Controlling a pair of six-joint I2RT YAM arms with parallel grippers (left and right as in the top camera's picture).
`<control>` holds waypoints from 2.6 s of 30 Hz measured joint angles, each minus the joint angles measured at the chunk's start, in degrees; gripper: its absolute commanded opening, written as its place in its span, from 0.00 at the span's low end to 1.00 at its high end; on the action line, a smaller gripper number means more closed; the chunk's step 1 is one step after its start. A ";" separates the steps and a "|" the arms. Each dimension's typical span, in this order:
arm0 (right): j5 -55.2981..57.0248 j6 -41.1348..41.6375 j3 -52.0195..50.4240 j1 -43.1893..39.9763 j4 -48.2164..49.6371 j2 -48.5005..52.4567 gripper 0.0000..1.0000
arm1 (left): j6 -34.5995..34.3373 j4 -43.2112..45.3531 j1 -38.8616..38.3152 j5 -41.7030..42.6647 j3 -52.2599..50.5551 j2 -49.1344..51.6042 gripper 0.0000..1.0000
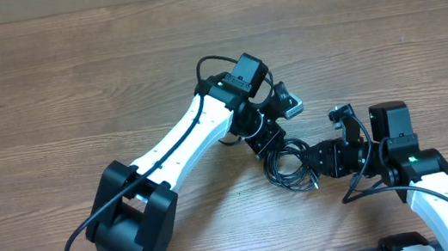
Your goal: Untangle cables
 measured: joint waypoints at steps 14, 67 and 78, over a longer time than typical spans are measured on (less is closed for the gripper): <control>0.72 -0.04 0.00 0.00 -0.96 0.00 0.26 | 1.09 0.04 0.00 3.15 -0.02 0.00 0.04; 4.04 -0.20 0.00 0.00 -5.03 0.00 0.09 | 2.99 1.18 3.30 12.46 -0.02 0.00 0.04; 9.62 8.02 0.50 0.09 -13.14 0.00 0.04 | 2.97 1.57 6.21 14.14 -0.02 0.00 0.04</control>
